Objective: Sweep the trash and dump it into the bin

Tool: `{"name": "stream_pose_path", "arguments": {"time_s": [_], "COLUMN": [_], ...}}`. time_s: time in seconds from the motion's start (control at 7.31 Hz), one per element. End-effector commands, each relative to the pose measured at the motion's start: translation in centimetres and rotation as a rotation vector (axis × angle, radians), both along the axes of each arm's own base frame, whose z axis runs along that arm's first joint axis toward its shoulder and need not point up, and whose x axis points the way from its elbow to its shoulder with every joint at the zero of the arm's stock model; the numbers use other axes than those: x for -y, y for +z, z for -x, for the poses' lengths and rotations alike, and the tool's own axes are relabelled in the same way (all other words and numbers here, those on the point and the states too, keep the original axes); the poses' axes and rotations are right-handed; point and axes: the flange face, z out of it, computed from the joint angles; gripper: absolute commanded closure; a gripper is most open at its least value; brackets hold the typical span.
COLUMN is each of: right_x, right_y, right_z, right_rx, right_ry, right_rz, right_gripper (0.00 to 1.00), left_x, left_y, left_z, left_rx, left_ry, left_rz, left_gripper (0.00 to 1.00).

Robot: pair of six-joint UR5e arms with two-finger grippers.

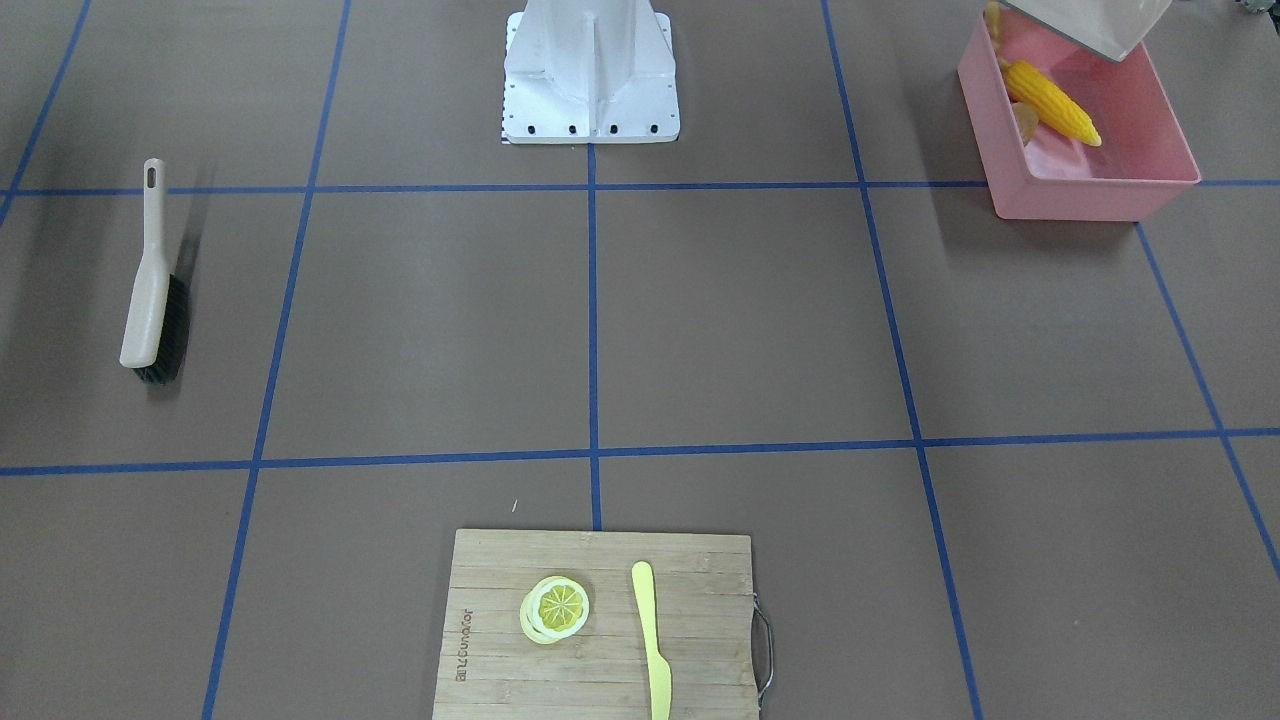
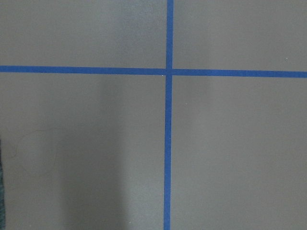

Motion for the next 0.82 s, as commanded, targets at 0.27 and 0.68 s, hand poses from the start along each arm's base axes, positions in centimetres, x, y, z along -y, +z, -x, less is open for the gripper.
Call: {"name": "stream_pose_path", "arguments": {"time_s": [0.27,0.68], "right_x": [0.0,-0.2], "right_y": [-0.5,-0.3], "right_z": [0.1,0.0], "right_rx": [0.01,0.008], "right_ry": [0.001,-0.005], "right_rz": [-0.006,-0.007], "right_gripper": [0.0,0.0], "left_x": [7.0,15.5], "left_y": [-0.5,-1.1], "left_z": [-0.3,0.5], "left_rx": [-0.171,-0.178], "left_ry": [-0.071,-0.017], "left_rz": [-0.088,-0.209], "left_gripper": [1.0,1.0]}}
